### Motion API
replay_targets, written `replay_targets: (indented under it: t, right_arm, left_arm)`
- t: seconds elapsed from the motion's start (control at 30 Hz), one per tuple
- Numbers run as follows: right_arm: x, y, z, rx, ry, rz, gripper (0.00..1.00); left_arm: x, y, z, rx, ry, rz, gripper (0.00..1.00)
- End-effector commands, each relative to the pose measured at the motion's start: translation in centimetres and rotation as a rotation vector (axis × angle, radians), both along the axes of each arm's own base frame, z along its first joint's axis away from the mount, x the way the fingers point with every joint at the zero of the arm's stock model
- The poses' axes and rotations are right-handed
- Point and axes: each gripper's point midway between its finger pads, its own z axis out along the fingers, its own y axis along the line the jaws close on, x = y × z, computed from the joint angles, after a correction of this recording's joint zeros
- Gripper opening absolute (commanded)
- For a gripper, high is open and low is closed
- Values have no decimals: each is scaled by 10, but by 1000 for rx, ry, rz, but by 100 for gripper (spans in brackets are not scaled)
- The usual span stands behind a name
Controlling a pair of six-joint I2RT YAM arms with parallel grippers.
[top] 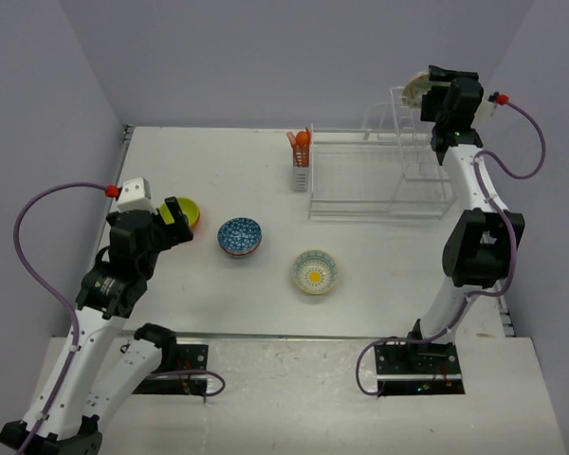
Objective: Unload the bowls from the dish rack
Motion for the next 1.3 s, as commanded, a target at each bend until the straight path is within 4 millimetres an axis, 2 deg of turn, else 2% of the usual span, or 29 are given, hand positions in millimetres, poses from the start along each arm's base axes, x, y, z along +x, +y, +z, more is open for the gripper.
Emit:
replay_targets:
  t: [0.0, 0.17, 0.27, 0.43, 0.57, 0.67, 0.8, 0.83, 0.93, 1.1, 1.13, 1.27]
  right_arm:
    - [6, -7, 38, -34, -85, -32, 76]
    - [11, -14, 40, -66, -90, -64, 75]
    - [17, -15, 33, -75, -64, -60, 70]
    - [28, -12, 26, -66, -73, -41, 57]
    - [31, -14, 25, -69, -78, -52, 54]
    - [34, -16, 25, -66, -96, -56, 40]
    - [38, -15, 24, -72, -109, -50, 40]
    - [39, -14, 24, -70, -112, -47, 37]
    - [40, -13, 18, -53, -114, -39, 22]
    - [38, -13, 19, -36, -138, -43, 0]
    - [37, -14, 15, -31, -134, -44, 0]
    - [31, -10, 24, -1, -194, -33, 0]
  left_arm:
    - [6, 0, 5, -9, -35, 10, 100]
    - [6, -1, 6, -12, -41, 0, 100]
    - [6, -1, 5, -12, -39, -1, 100]
    - [6, -2, 6, -13, -39, -2, 100]
    - [6, -2, 6, -14, -37, -7, 100]
    - [6, -3, 6, -14, -36, -11, 100]
    - [6, -4, 5, -13, -35, -17, 100]
    - [7, -5, 5, -14, -35, -18, 100]
    - [6, -5, 6, -15, -38, -20, 100]
    - [7, -5, 5, -13, -36, -24, 100]
    - [7, -6, 5, -12, -35, -26, 100]
    - [8, -7, 3, -11, -33, -31, 100]
